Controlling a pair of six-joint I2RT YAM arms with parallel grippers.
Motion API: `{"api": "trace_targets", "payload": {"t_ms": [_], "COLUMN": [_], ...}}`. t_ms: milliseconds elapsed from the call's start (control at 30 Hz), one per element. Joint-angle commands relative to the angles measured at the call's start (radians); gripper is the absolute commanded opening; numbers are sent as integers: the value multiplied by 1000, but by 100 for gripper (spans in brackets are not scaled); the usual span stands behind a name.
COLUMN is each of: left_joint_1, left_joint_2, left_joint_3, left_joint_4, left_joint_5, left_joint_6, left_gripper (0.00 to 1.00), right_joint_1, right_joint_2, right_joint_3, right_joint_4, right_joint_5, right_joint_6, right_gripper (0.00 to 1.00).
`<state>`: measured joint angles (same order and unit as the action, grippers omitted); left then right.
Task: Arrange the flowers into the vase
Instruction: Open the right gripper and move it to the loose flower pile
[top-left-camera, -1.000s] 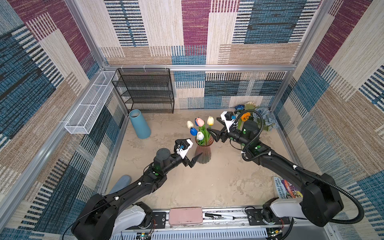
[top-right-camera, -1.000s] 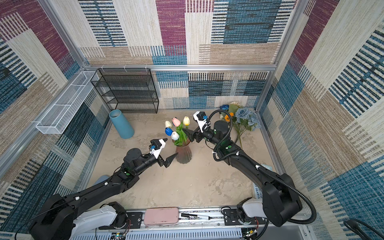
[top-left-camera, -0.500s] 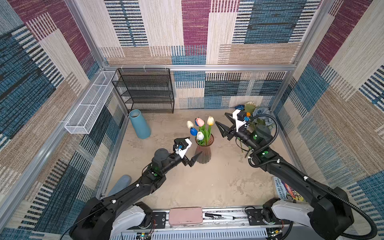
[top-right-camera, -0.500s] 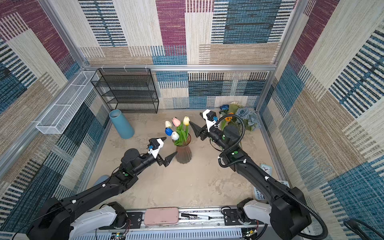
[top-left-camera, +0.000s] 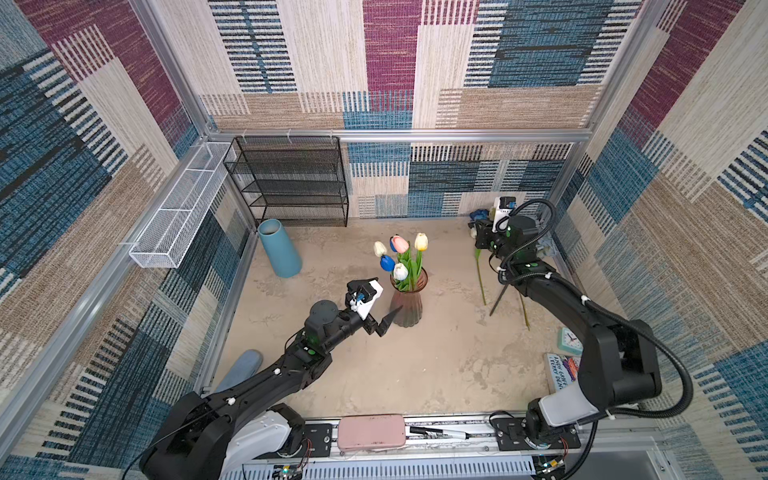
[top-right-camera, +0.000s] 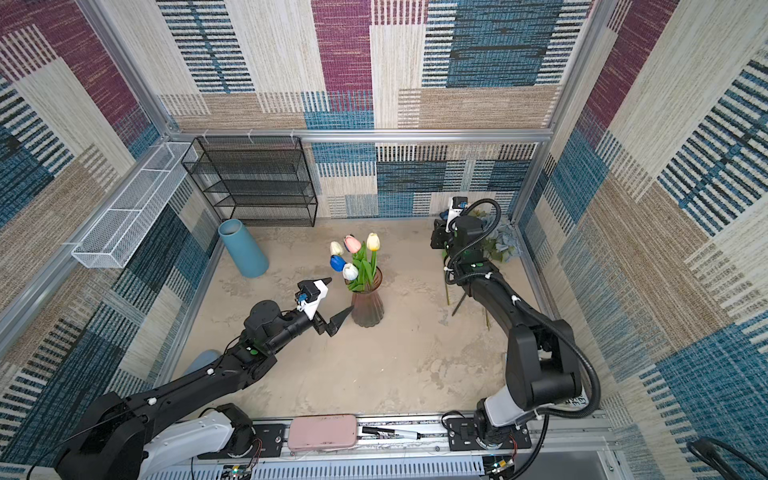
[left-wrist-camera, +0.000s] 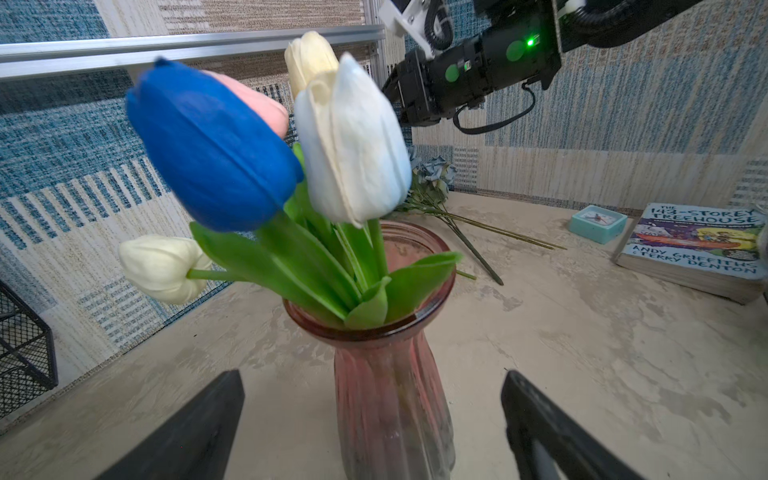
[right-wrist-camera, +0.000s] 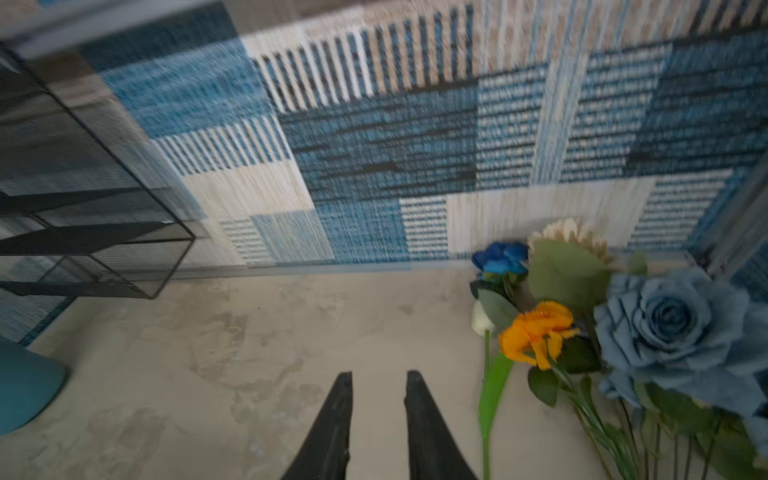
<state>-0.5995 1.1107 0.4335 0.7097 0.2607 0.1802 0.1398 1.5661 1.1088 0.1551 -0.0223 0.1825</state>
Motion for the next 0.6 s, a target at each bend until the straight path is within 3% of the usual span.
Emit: {"api": "trace_targets", "payload": {"t_ms": [0,200,400,567], "left_joint_1": [0,0,0,0], "left_joint_2": [15,32,11,-6], "left_joint_3": [-2,4,2,-10], "left_joint_4": [56,57,32,10], "left_joint_5": [-12,-3,22,44], "left_joint_6": [-5,-5,-12,-17], "left_gripper": [99,99,99,99], "right_joint_1": [-47,-98,-99,-98], "right_joint_2": [92,308,394,453], "right_joint_3": [53,175,214,246], "right_joint_4": [-218,-368,-411,-444], "right_joint_5": [34,14,50,64], "right_joint_6": [61,56,39,28], "right_gripper": [29,34,47,48]}}
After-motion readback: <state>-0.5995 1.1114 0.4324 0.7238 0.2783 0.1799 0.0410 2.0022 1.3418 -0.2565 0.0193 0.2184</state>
